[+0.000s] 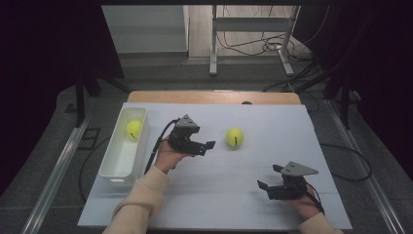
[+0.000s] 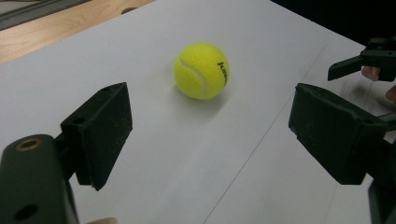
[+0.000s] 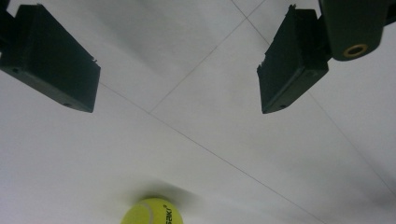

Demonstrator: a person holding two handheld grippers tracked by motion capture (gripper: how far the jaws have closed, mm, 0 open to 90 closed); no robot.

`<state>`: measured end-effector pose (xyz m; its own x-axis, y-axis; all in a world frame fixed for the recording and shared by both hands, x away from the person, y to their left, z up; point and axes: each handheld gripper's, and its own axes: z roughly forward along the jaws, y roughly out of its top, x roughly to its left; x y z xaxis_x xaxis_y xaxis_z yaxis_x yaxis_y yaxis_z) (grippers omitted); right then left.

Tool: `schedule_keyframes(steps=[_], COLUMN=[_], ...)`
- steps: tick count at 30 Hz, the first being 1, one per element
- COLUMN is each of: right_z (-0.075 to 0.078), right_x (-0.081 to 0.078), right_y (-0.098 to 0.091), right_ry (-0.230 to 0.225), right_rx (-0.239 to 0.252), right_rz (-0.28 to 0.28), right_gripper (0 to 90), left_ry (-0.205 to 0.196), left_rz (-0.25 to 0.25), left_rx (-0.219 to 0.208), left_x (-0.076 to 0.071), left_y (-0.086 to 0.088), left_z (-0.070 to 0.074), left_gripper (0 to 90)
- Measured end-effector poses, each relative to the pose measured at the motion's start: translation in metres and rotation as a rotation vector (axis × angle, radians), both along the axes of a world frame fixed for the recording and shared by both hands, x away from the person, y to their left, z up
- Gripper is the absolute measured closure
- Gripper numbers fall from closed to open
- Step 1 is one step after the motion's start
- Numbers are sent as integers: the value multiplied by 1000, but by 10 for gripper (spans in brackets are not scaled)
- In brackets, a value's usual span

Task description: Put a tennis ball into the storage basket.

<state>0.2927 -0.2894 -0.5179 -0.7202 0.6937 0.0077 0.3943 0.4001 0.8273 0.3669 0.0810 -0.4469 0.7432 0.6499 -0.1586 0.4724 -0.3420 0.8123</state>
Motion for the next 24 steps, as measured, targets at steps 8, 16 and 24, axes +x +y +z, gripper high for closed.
schedule_keyframes(steps=[8,16,24], right_z=[1,0,0], right_x=[-1,-1,-1], right_y=[1,0,1], right_ry=[-4,-1,-3], right_rx=[-9,-17,-11], right_rz=[0,-3,6], right_gripper=[134,135,135], left_ry=[2,17,23], left_rz=[-23,-32,-36], left_rx=[19,39,59], left_x=[2,7,12], left_y=[-10,-18,-25], left_z=[0,-6,-8], left_gripper=[139,133,133])
